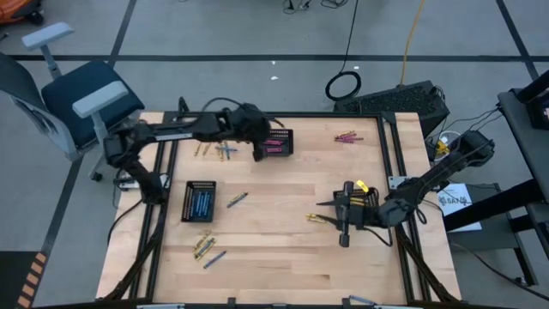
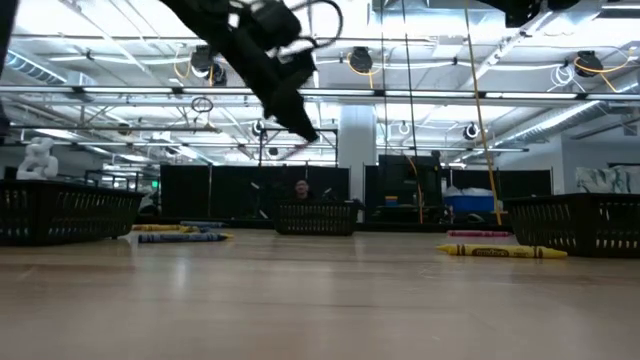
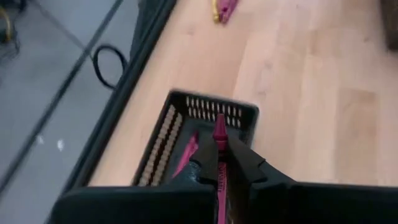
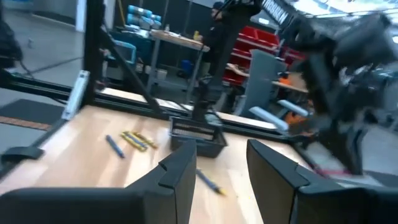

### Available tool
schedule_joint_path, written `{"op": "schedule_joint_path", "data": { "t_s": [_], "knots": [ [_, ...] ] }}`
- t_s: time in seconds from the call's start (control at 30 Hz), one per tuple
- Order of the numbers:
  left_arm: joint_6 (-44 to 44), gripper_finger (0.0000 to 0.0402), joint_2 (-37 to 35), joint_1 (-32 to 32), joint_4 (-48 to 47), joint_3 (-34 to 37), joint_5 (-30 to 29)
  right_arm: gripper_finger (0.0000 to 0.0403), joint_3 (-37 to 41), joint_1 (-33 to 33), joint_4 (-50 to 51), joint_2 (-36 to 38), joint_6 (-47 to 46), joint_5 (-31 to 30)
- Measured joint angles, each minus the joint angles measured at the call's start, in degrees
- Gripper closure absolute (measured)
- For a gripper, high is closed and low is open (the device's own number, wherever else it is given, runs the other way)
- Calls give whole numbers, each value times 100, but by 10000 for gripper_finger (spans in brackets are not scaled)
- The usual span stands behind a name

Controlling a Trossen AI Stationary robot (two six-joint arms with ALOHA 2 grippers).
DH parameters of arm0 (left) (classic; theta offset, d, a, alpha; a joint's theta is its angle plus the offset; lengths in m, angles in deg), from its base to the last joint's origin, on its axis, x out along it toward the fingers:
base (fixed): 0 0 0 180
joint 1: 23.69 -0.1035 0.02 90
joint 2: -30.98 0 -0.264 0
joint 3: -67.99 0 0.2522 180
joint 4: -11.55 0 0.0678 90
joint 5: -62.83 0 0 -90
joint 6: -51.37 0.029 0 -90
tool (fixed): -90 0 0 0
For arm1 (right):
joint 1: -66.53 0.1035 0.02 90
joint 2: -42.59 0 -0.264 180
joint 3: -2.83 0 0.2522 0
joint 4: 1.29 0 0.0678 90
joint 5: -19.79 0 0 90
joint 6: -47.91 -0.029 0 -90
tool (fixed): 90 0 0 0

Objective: Sort crayons
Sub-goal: Put the red crayon into the top black bin

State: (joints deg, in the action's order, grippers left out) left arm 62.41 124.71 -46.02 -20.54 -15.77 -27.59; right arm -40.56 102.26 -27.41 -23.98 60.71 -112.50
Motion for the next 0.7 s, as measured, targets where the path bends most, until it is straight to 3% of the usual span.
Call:
{"op": "schedule_joint_path", "data": {
  "t_s": [0.27,0.47,0.7],
  "knots": [
    [882,396,1083,60,1008,2,-457,273,0,2,-7,44,154,-133],
    [1370,396,1399,-5,1353,-2,-669,273,0,2,-9,25,148,-126],
    [1350,396,1516,-91,1354,-2,-688,273,0,2,94,23,-18,-122]
  ]
}}
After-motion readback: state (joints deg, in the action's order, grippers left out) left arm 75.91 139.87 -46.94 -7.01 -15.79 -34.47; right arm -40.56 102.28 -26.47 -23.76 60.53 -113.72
